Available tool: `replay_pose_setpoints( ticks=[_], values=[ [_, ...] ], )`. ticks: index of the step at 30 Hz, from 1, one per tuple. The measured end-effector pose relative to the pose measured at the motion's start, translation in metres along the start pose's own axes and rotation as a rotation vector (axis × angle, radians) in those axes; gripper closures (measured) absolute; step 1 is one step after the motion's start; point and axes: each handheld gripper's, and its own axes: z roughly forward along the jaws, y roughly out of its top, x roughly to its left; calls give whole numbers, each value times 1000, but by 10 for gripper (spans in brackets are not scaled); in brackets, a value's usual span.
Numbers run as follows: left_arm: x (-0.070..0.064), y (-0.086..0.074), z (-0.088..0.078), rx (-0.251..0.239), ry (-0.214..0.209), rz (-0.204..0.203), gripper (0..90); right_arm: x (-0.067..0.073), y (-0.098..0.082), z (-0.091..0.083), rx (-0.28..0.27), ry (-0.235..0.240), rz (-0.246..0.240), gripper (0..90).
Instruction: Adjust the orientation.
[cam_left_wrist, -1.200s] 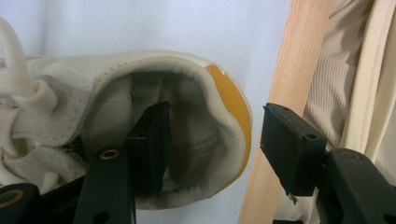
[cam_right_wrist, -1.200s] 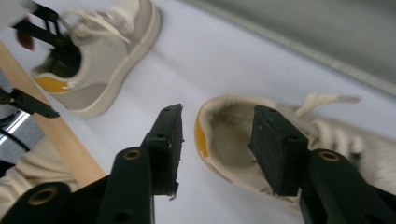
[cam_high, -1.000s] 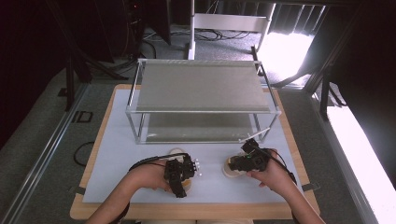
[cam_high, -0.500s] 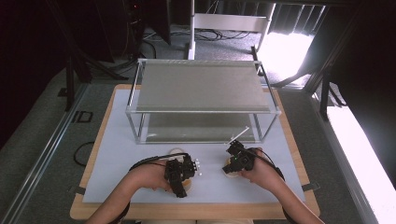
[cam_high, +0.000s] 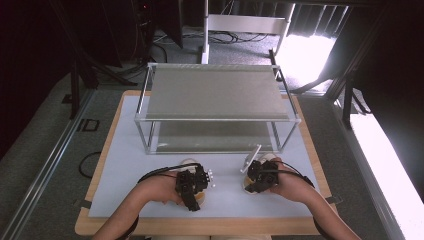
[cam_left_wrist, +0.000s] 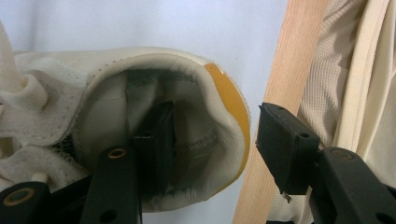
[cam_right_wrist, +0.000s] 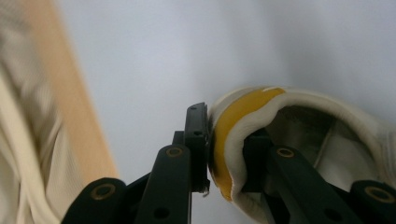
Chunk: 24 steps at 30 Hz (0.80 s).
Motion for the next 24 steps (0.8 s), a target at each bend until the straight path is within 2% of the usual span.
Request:
replay_pose_setpoints(
  ticks=[3, 4, 6, 9, 11, 14, 16, 19, 23, 24],
  values=[
    [1, 1, 0, -7, -17, -30, 484, 5, -2, -5, -13, 62, -107, 769],
    [2, 1, 0, -6, -20, -35, 483, 8, -2, -7, -8, 76, -130, 766],
    [2, 2, 1, -8, -24, -43, 483, 12, -2, -10, 15, 81, -158, 765],
    [2, 3, 2, -8, -26, -45, 484, 15, -2, -5, 64, 80, -160, 758],
    [2, 4, 3, -7, -26, -51, 484, 14, -2, 4, 102, 73, -154, 747],
    [3, 5, 4, -7, -30, -66, 485, 14, -2, 0, 71, 57, -113, 692],
    [5, 6, 3, -14, -34, -90, 512, 14, 0, -4, 58, 61, -61, 649],
    [6, 7, 3, -27, -27, -100, 546, 13, 3, -4, 67, 64, -16, 603],
    [6, 10, 5, -34, -25, -112, 562, 12, 7, -3, 56, 58, 37, 589],
    [6, 10, 5, -34, -25, -112, 563, 12, 7, -3, 56, 58, 37, 589]
  ],
)
